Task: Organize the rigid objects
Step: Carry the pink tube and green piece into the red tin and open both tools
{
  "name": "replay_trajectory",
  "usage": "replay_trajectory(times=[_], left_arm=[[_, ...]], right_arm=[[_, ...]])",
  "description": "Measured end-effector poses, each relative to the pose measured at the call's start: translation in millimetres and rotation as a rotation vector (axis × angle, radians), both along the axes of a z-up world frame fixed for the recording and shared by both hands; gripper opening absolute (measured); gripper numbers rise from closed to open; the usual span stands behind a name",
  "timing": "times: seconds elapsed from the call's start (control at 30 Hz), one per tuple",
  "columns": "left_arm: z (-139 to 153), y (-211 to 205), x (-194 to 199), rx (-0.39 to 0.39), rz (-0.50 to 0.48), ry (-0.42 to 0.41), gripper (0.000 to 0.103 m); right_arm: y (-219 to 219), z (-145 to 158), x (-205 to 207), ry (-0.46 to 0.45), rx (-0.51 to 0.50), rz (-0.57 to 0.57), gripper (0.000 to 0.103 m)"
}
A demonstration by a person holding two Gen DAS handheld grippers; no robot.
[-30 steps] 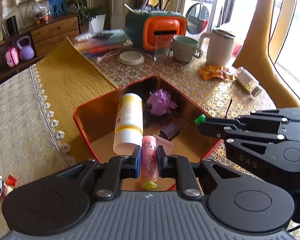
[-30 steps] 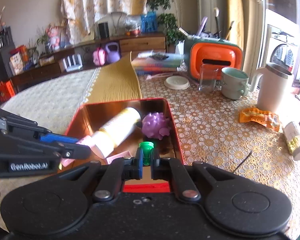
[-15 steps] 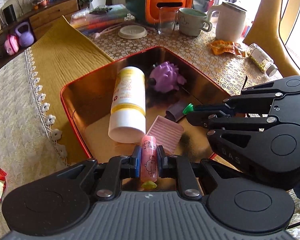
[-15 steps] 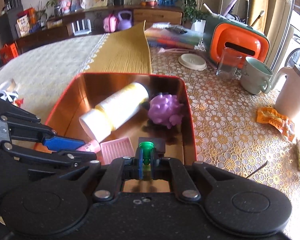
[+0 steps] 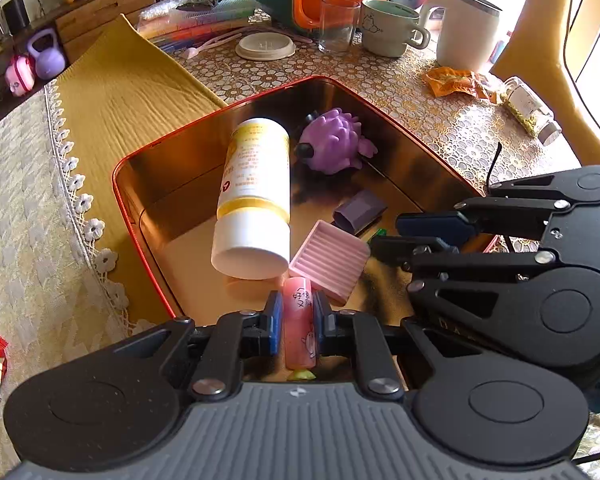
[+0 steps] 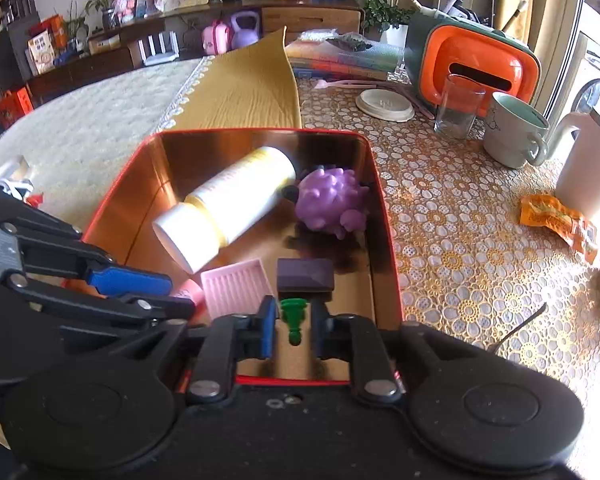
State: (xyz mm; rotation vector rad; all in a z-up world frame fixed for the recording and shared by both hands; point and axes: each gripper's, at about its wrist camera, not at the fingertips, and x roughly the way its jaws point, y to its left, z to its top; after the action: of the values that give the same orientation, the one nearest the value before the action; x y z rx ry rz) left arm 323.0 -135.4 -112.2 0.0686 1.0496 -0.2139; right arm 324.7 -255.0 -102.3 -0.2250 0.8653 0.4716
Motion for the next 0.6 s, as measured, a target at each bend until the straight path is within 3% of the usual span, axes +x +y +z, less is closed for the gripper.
replay_trajectory(times=[0.43,0.6], left_arm=[[10.5,6.3,-18.0,-0.045,0.001,-0.036,0.017],[22.0,12.9,-30.1,-0.064,0.005,-0.076,0.017]], right_arm=[[-10.8,13.0,-14.9,-0.038,0.041,-0.031,0.031],[-17.2,21.9,-22.9,-0.024,0.103,-0.044,0.036]])
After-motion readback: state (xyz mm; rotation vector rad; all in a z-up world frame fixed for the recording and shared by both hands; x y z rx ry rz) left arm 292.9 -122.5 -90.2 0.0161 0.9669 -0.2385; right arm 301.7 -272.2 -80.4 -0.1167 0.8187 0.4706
